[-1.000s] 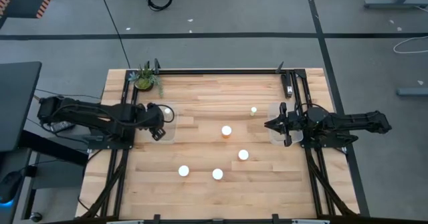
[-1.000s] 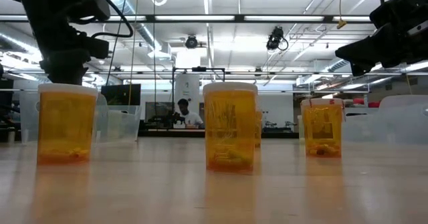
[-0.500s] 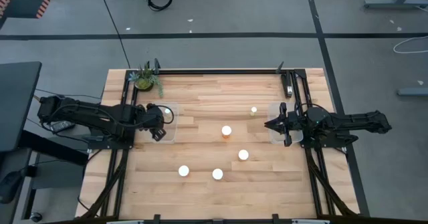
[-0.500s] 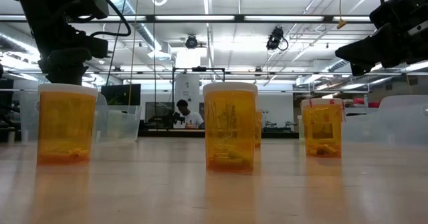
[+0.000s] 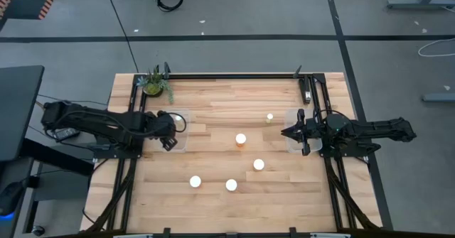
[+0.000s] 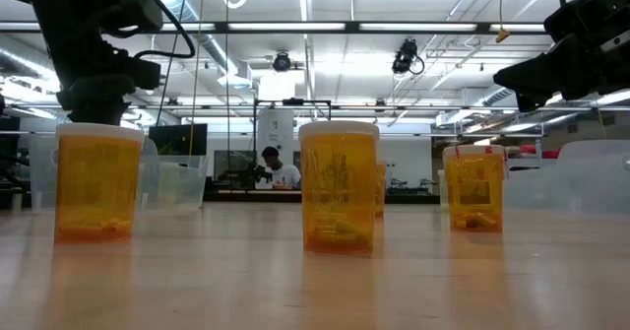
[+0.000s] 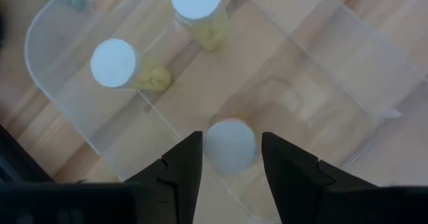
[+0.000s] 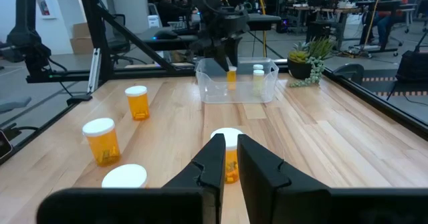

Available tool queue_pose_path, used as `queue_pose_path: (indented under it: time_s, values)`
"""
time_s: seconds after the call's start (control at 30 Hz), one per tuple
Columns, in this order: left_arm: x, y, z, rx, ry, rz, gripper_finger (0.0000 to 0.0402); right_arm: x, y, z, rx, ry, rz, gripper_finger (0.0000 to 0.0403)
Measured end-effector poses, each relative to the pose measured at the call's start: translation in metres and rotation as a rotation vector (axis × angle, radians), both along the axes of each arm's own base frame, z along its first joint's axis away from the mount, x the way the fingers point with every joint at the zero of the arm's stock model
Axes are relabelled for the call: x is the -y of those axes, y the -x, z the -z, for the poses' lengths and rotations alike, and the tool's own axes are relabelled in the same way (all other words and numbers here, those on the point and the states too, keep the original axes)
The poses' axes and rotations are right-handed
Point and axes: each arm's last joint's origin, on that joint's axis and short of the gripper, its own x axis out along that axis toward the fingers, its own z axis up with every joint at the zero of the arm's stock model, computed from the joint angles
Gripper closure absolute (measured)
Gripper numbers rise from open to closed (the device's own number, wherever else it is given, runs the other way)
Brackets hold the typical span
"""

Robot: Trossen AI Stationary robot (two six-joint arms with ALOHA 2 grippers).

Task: Pick and place medicine bottles into bin by pill shape (circle, oval)
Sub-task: Put the small yellow pill bottle into the left transparent bin

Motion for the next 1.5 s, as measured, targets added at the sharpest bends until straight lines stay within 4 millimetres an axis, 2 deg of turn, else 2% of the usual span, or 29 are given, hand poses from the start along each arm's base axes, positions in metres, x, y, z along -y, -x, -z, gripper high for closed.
queue_pose_path:
  time_s: [0.3,0.6,0.87,1.1,1.3,1.5]
  values:
    - [0.000,-0.002,0.003,-0.024,-0.003,0.012,0.0233,0.000,0.000,0.000,0.000,0.000,0.000,0.0357]
    - [-0.001,-0.003,0.001,-0.021,-0.032,0.047,0.0183,0.000,0.000,0.000,0.000,0.000,0.000,0.0357]
    - [-0.003,-0.015,-0.038,0.009,-0.163,0.112,0.0175,0.000,0.000,0.000,0.000,0.000,0.000,0.0357]
    - [-0.003,-0.033,-0.049,0.127,-0.263,0.297,0.0176,0.000,0.000,0.000,0.000,0.000,0.000,0.0357]
    - [0.000,-0.053,-0.061,0.299,-0.345,0.504,0.0195,0.000,0.000,0.000,0.000,0.000,0.000,0.0357]
    - [0.003,-0.061,-0.068,0.389,-0.357,0.635,0.0214,0.000,0.000,0.000,0.000,0.000,0.000,0.0357]
